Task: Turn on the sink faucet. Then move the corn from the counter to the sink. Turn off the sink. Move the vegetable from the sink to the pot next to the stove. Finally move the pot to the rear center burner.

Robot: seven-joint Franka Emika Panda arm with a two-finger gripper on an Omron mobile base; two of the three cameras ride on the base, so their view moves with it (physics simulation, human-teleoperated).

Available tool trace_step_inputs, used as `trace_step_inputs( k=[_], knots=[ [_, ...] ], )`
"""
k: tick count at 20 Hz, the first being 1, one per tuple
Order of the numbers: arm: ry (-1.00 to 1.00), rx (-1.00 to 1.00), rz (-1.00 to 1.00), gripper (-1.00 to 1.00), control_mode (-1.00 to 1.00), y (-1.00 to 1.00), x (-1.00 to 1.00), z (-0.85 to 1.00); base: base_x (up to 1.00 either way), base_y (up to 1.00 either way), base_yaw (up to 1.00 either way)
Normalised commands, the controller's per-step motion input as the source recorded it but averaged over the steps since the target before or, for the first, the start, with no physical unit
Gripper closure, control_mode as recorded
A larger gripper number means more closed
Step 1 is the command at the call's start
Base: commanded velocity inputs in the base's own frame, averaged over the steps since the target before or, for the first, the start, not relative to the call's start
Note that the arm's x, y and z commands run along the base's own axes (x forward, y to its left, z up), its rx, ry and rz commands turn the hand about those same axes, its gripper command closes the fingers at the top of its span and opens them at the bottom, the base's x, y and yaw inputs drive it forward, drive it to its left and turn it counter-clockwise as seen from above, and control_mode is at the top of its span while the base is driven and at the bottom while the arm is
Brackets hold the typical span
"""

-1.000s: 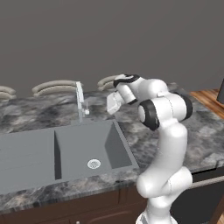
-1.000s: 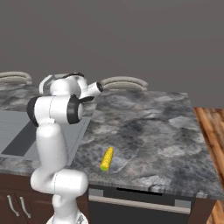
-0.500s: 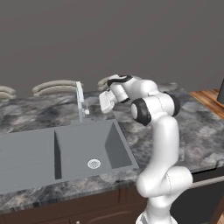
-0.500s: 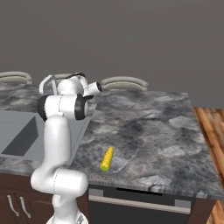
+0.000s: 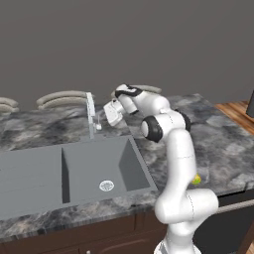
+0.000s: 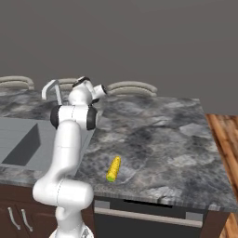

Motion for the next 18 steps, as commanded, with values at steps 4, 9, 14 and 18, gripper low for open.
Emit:
trace_step_inputs(
  k=[4, 9, 14, 18],
  knots=[
    [0.00, 0.02, 0.12, -1.00, -1.00, 0.00, 0.16, -0.08, 0.00, 0.00, 0.00],
    [0.00, 0.00, 0.07, -1.00, -1.00, 0.03, 0.09, -0.14, 0.00, 0.00, 0.00],
    [0.00, 0.02, 0.00, -1.00, -1.00, 0.13, 0.13, -0.14, 0.00, 0.00, 0.00],
    [0.00, 0.02, -0.01, -1.00, -1.00, 0.24, 0.01, -0.05, 0.00, 0.00, 0.00]
  ],
)
